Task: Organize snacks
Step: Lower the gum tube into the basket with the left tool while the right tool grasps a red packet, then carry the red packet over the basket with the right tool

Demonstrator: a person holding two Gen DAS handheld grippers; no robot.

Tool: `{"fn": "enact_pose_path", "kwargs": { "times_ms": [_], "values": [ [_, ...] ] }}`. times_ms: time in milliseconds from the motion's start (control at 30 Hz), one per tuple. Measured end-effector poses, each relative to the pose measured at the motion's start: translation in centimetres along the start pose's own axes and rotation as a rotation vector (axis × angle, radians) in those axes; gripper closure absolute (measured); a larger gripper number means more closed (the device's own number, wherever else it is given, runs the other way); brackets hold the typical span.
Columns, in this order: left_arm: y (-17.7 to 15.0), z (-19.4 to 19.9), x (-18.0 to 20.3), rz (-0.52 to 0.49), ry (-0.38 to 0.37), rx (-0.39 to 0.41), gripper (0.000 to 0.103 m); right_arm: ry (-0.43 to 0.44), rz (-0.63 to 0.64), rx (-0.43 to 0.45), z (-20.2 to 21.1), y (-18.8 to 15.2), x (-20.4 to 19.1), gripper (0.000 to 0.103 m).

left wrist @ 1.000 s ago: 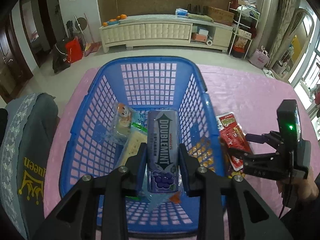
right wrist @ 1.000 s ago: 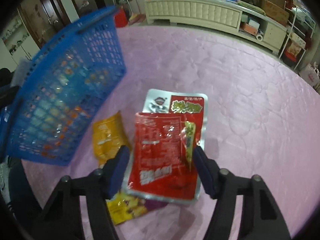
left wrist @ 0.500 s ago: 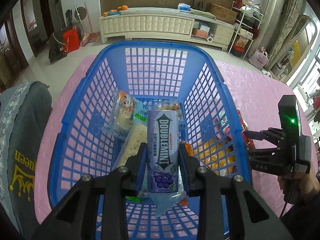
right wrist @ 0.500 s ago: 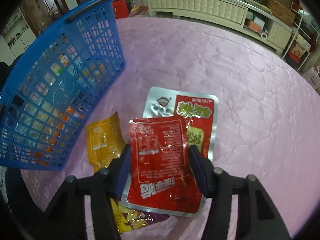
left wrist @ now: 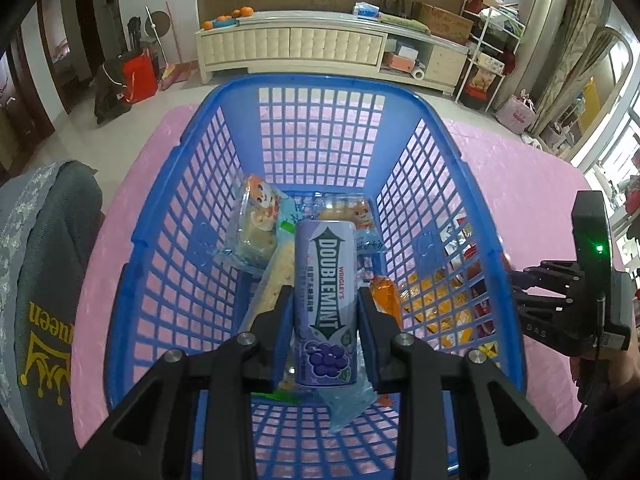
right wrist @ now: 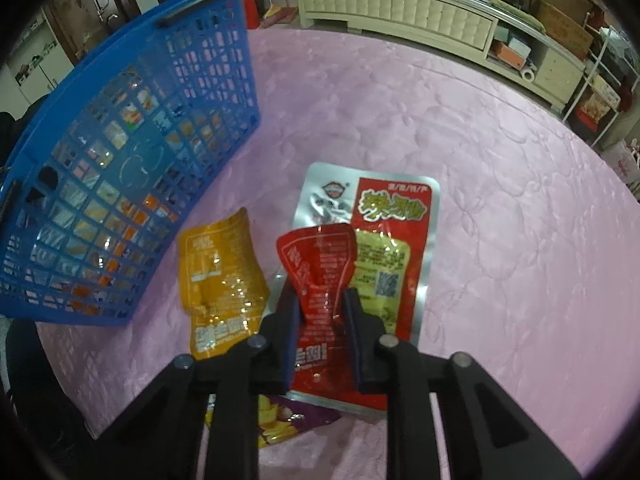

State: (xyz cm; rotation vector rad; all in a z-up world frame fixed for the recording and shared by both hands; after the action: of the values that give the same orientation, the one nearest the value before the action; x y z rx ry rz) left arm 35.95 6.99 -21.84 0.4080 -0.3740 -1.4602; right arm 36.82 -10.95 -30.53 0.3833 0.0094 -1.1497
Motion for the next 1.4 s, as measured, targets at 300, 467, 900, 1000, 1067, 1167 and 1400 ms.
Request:
{"fn": "enact_pose_path", "kwargs": {
  "times_ms": [300, 467, 900, 1000, 1067, 1167, 1400],
  "values": [
    [-0.4, -0.2, -1.5, 0.037, -0.018, -0.029, 0.058, 0.043, -0.023, 0.047, 2.2, 0.2, -1.5, 0.079],
    [-0.3, 2.3, -1.1, 0.025, -0.018, 0.025, 0.043, 0.039, -0.015, 0.089, 4.6, 0.6, -2.5, 0.079],
    [-1.4, 9.9, -3.1, 0.043, 0.005, 0.112, 0.041, 0.012, 0.040, 0.252, 14.2, 1.2, -8.1, 0.079],
    [-1.4, 11.5, -4.1, 0.046, 0.004, 0.147, 0.041, 0.000, 0.056, 0.282, 15.7, 1.7, -9.1, 0.079],
    [-1.4, 12.6, -4.6, 0.039, 0.006, 0.177, 0.040, 0.002, 0.065, 0.298, 16.5, 2.2, -10.1, 0.079],
    [-1.3, 13.3, -5.5, 0.046, 0.013, 0.197, 0.038, 0.007, 0.089, 0.319, 17.2, 2.8, -11.8, 0.079],
    [-1.3, 13.4, -8.6, 0.070, 0.031, 0.217, 0.038, 0.021, 0.138, 0.321, 16.8, 4.5, -15.5, 0.079]
  ]
}}
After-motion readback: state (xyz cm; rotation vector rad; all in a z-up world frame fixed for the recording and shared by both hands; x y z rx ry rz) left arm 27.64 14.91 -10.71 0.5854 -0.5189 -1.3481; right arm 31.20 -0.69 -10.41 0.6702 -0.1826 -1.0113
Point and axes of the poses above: each gripper's, at about its wrist camera, not at the fingertips, and z roughly against the way its jaws point, x to its right, y to its top, the point moved 10 cm from there along -z, roughly the way its jaws point, and after that the axes turned 6 degrees about y, right-handed, at the moved point
